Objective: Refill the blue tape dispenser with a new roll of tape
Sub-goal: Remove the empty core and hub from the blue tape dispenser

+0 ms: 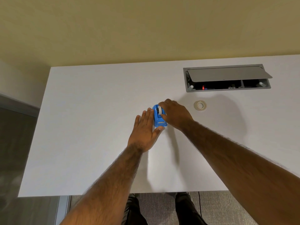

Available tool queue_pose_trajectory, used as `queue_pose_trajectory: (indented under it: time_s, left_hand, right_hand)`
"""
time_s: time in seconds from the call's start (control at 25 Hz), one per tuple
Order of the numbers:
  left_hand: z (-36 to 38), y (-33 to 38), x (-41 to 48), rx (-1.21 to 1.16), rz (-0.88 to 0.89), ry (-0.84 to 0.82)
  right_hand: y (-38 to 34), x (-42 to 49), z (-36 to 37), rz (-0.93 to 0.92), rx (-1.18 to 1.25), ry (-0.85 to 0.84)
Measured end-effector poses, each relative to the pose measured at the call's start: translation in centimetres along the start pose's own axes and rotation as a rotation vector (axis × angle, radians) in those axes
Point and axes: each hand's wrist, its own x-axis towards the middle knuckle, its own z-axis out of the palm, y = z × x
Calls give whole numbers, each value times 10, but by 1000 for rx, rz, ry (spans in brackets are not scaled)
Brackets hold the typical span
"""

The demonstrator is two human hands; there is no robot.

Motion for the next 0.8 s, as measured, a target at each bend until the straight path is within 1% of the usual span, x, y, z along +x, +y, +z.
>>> queue_pose_trajectory:
  time_s: [0.24, 0.32, 0.44, 0.56, 0.8]
  left_hand:
    - [-18, -3, -5, -96, -40, 46]
    - [-24, 0, -5, -138, -79, 89]
    - [-29, 6, -2, -210, -124, 142]
    - [-30, 6, 0, -199, -121, 133]
    - [-23, 2, -8, -244, -176, 108]
  right_hand:
    - [-4, 2, -4, 17, 40, 28]
    - [-5, 0, -4, 19, 67, 42]
    - [-7, -2, -7, -11, 76, 1]
    - [-7, -2, -3, -8, 82, -27]
    - [-8, 2, -8, 10, 48, 6]
